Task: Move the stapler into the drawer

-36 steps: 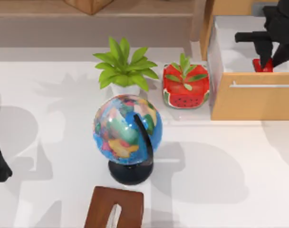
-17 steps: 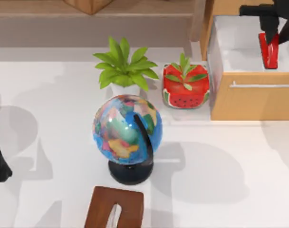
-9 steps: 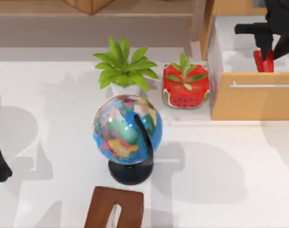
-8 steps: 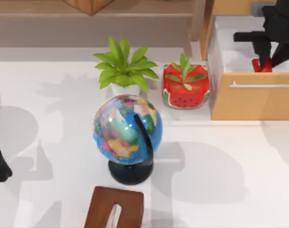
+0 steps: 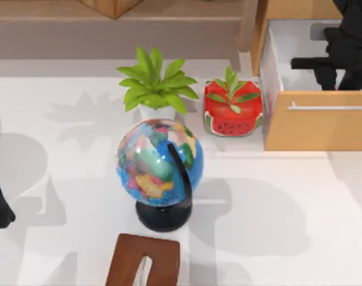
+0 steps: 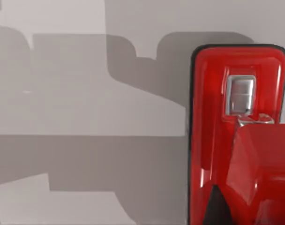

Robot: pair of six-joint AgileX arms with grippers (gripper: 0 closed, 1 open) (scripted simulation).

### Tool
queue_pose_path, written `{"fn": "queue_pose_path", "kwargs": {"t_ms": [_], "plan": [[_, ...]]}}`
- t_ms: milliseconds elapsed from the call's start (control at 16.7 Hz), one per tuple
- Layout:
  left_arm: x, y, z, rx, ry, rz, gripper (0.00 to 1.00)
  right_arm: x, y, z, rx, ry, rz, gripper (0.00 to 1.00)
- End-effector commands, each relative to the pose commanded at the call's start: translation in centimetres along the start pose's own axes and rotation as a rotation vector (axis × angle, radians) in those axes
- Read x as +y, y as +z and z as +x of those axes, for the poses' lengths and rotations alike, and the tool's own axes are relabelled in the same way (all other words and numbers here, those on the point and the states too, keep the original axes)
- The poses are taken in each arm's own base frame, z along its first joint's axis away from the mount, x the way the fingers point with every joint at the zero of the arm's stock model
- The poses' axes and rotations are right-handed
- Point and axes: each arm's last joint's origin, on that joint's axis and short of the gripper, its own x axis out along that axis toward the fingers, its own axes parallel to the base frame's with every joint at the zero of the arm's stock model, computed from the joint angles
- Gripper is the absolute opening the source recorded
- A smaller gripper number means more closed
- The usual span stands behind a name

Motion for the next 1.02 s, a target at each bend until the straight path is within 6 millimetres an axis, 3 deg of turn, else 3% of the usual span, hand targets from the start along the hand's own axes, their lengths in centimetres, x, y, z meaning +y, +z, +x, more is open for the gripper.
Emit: {"fn": "queue_pose_path", "kwargs": {"t_ms": [720,1020], "plan": [[0.00,0.00,0.00,0.000,0.000,0.000,1.00,0.00,0.00,0.00,0.000,0.000,0.000,0.98],[0.00,0.00,0.00,0.000,0.000,0.000,1.00,0.00,0.00,0.00,0.000,0.000,0.000,1.00]]}}
